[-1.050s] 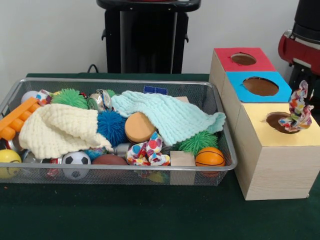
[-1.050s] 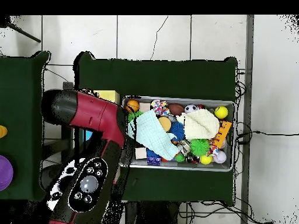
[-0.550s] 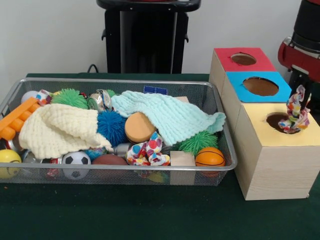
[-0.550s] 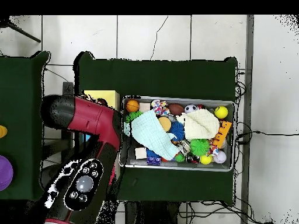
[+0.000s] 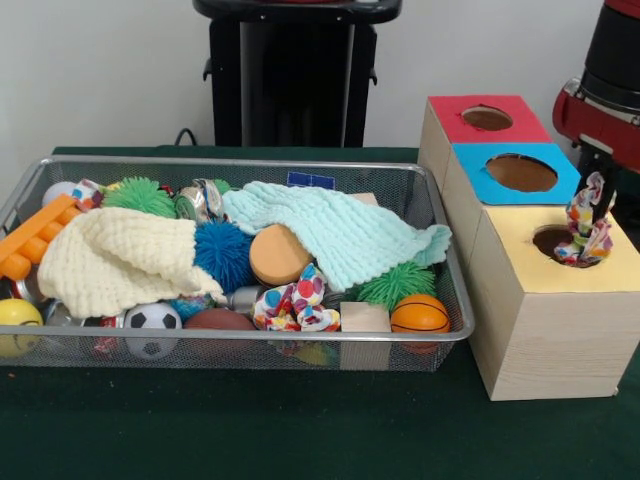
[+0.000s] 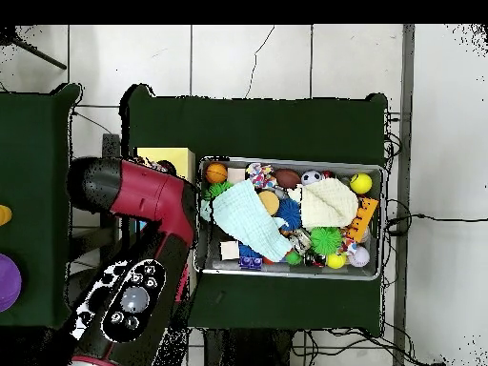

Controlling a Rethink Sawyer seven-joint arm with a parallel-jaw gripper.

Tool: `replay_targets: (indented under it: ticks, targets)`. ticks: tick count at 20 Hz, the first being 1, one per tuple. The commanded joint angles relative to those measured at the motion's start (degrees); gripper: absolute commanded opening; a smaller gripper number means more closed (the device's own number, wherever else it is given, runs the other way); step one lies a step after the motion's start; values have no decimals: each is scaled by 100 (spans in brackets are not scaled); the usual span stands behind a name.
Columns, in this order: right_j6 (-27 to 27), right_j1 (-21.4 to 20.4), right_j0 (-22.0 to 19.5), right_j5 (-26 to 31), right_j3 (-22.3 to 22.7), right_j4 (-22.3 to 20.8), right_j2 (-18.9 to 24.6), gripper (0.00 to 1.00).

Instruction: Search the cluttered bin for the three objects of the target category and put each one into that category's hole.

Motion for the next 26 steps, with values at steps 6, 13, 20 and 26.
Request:
replay_targets:
  ticks: [6, 13, 20, 26]
  targets:
    - [1707, 531, 136, 597, 161, -499, -439, 0]
    - [1546, 451, 36, 196, 268, -318, -300, 0]
    - [1420, 313, -129, -7, 246, 29, 192, 0]
    - [1272, 297, -224, -182, 175, 213, 477, 0]
